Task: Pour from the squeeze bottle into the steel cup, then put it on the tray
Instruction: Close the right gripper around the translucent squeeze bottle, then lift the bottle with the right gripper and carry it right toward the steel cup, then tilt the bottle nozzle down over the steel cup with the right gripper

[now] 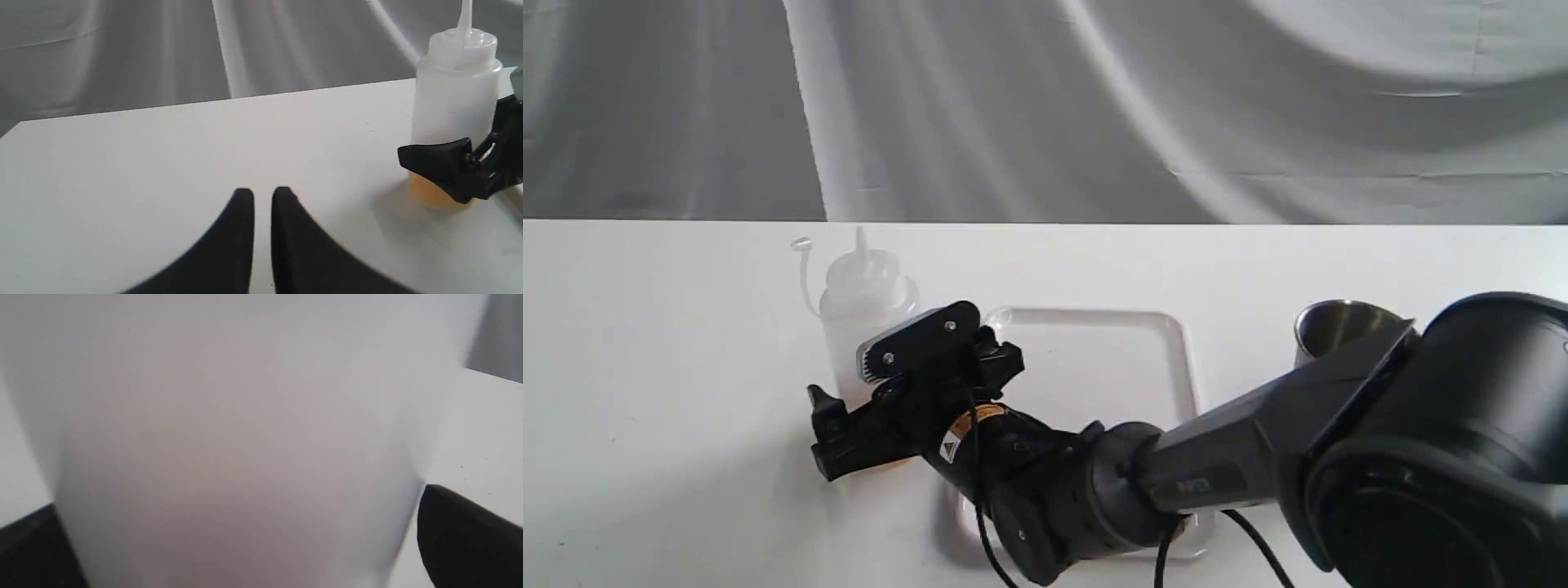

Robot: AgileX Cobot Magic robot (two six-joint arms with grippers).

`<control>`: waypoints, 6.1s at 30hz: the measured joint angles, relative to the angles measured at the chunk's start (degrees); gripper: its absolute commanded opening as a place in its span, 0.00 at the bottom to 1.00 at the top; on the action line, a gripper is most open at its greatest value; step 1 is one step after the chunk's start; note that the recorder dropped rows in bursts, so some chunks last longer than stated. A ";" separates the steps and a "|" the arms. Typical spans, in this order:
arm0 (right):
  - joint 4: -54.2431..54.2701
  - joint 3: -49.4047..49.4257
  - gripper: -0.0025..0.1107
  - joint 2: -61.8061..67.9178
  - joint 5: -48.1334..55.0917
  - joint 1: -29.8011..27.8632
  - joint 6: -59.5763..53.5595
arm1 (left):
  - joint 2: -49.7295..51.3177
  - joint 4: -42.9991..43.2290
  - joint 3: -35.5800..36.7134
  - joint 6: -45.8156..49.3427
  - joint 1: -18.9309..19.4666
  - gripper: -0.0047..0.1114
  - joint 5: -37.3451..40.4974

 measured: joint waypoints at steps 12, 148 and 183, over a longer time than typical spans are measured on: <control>-0.98 -5.34 0.95 2.72 2.21 0.00 1.49 | 0.00 0.00 0.00 0.00 0.00 0.11 0.00; -29.46 36.29 0.02 -91.84 62.34 -30.97 11.85 | 0.00 0.00 0.00 0.00 0.00 0.11 0.00; -71.67 36.29 0.02 -66.98 69.67 -32.02 35.81 | 0.00 0.00 0.00 0.00 0.00 0.11 0.00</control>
